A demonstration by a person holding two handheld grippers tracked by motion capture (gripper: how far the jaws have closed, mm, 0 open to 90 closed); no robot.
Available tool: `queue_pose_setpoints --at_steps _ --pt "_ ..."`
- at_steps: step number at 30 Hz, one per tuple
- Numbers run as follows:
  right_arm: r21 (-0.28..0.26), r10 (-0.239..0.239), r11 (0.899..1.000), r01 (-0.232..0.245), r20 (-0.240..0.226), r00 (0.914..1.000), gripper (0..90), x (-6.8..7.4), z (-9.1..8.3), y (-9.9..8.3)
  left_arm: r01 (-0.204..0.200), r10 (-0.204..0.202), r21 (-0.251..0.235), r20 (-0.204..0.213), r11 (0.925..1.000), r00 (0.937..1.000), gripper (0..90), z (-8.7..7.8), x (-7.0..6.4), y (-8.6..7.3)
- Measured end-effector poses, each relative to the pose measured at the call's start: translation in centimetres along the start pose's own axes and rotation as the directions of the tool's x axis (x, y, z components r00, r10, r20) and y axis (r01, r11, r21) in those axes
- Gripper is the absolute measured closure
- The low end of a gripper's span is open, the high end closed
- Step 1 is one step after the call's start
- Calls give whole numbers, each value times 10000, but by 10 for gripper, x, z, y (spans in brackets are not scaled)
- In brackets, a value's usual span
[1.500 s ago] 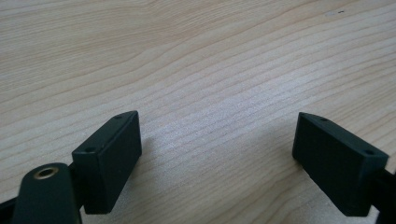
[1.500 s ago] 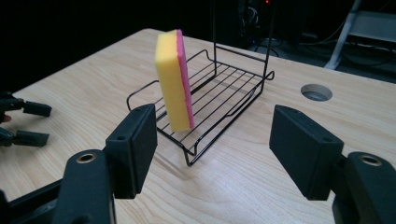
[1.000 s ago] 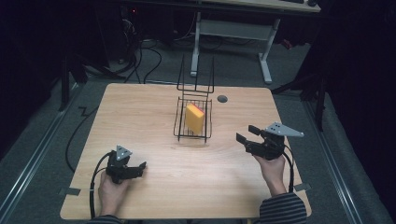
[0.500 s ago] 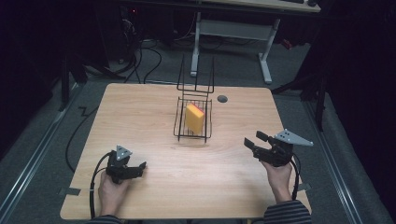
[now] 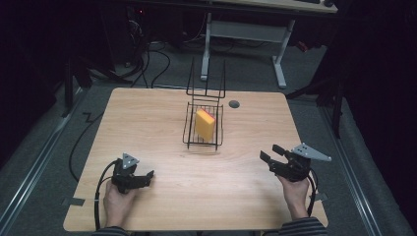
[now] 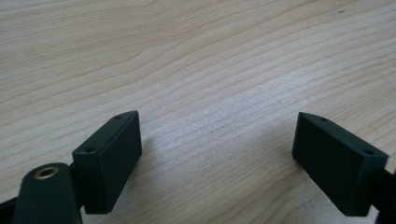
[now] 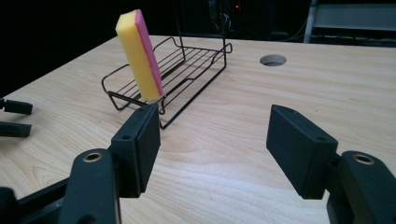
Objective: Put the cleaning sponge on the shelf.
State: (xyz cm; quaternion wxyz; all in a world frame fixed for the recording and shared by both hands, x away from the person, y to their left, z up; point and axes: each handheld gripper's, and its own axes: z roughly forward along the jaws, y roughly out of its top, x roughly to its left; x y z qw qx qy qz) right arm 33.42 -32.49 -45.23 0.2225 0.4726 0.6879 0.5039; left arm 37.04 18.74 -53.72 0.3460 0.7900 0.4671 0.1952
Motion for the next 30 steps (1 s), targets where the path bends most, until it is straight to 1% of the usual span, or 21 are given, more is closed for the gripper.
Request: queue_pose_setpoints --at_steps 5,12,17,19,21,28,30 --pt "121 189 9997 -190 61 9998 359 -3 3 -10 0 0 -3 -7 10000 10000 163 0 0 0" --pt "344 290 9990 -295 152 9995 363 -4 10 -20 0 0 1 -1 10000 10000 163 0 0 0" --pt "544 309 9980 -322 248 9992 367 -5 16 -26 -2 2 2 0 10000 10000 163 0 0 0" --pt "654 197 9976 -217 313 9993 369 -6 18 -28 -2 2 0 -1 10000 10000 163 0 0 0" --pt "725 280 9969 -304 341 9990 370 -6 20 -30 -3 3 1 1 10000 10000 163 0 0 0" --pt "942 228 9952 -275 508 9985 375 -11 26 -38 0 0 -3 -5 10000 10000 163 0 0 0" --pt "1090 224 9936 -289 611 9979 376 -11 28 -40 1 -1 -3 -7 10000 10000 163 0 0 0"
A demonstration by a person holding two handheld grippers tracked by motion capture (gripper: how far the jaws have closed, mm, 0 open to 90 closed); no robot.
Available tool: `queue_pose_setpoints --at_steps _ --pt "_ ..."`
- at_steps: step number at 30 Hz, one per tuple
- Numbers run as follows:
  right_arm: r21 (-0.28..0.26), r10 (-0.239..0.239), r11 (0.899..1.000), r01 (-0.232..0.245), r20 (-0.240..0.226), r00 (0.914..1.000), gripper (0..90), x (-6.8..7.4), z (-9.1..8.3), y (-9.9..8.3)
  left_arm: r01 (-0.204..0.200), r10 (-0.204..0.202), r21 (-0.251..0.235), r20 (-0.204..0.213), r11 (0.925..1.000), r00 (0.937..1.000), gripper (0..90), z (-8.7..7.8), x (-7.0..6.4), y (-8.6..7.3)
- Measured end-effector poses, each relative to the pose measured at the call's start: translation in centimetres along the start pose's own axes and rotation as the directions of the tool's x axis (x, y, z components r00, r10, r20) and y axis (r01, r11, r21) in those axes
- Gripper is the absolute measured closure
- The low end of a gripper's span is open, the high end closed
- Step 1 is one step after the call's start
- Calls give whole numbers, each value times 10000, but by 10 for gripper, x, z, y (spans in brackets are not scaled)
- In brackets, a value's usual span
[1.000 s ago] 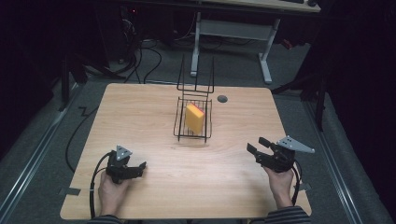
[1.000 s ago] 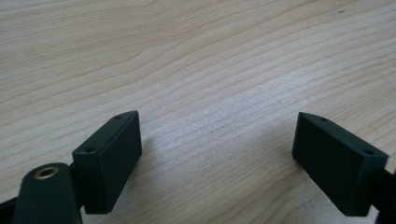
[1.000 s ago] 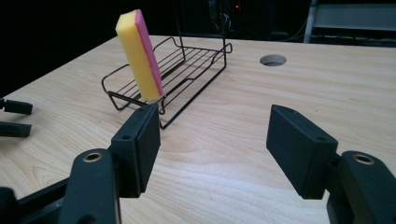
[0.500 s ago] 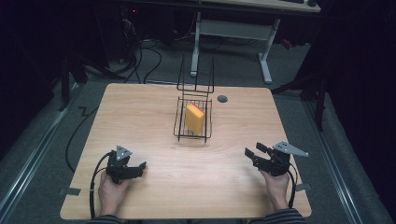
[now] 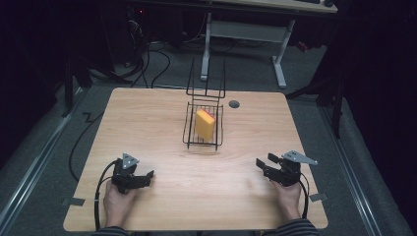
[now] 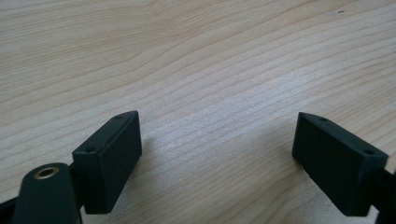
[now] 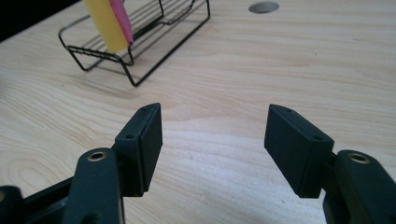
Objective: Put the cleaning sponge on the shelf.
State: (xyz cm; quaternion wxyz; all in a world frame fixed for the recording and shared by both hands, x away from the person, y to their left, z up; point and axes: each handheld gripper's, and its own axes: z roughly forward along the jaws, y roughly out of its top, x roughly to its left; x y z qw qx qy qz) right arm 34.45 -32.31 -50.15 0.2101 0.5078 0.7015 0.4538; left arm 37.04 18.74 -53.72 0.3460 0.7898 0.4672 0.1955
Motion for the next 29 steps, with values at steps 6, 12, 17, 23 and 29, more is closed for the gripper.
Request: queue_pose_setpoints --at_steps 6,12,17,23,29 --pt "434 -85 9990 73 257 9996 375 -2 8 -7 -2 2 4 8 10000 10000 163 0 0 0" --pt "932 -298 9953 253 471 9984 369 -3 18 -13 0 0 0 1 10000 10000 163 0 0 0" --pt "1830 -697 9817 519 921 9933 350 1 28 -16 0 0 0 6 10000 10000 163 0 0 0" --pt "2364 -1492 9643 1190 1142 9822 324 9 34 -16 6 -6 0 -7 10000 10000 163 0 0 0" --pt "2360 -1462 9649 1150 1192 9820 323 10 34 -16 13 -13 -3 -10 10000 10000 163 0 0 0"
